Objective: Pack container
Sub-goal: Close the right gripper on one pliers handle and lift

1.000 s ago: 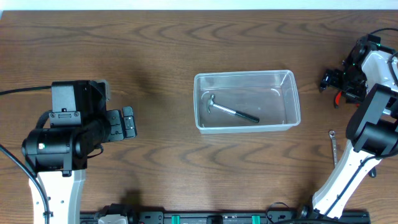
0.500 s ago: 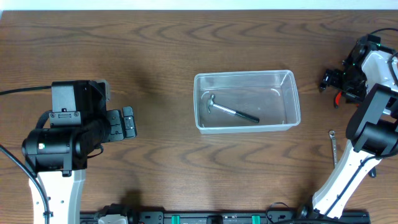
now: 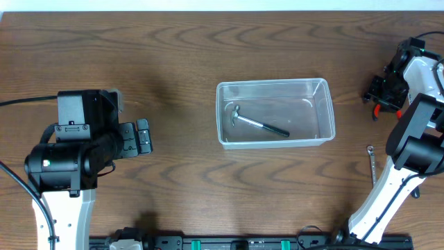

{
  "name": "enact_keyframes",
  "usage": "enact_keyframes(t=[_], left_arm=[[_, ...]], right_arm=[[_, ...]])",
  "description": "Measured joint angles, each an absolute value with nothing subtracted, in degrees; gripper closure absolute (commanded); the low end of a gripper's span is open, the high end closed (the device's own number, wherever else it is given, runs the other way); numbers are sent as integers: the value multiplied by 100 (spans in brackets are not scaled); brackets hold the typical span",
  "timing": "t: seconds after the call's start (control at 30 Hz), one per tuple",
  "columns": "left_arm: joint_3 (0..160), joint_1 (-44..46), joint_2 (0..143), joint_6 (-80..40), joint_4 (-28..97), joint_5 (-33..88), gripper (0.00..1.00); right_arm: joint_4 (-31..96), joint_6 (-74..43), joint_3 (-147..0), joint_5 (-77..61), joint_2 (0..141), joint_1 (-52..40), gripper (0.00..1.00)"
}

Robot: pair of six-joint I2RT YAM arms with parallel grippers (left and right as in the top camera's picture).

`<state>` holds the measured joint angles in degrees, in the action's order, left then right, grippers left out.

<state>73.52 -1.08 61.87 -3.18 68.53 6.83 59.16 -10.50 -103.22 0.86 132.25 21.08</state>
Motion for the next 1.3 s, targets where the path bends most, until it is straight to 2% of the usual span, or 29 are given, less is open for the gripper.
enact_keyframes(t=[0.3, 0.7, 0.83, 1.03, 1.3], left_arm=[[7352, -108, 6189, -318, 6855, 683, 2], [7352, -108, 6189, -318, 6855, 683, 2], [7352, -108, 6189, -318, 6855, 683, 2], [7352, -108, 6187, -318, 6855, 685, 2], [7352, -108, 6189, -318, 6855, 683, 2]], right_arm=[[5911, -1162, -10322, 93, 13225, 2108, 72], [5959, -1232, -10333, 110, 13227, 2108, 84], [6132, -1247, -10416, 104, 13262, 2108, 92], [6600, -1127, -10805, 91, 13408, 2104, 92], [7535, -674, -12147, 108, 13476, 1855, 92]])
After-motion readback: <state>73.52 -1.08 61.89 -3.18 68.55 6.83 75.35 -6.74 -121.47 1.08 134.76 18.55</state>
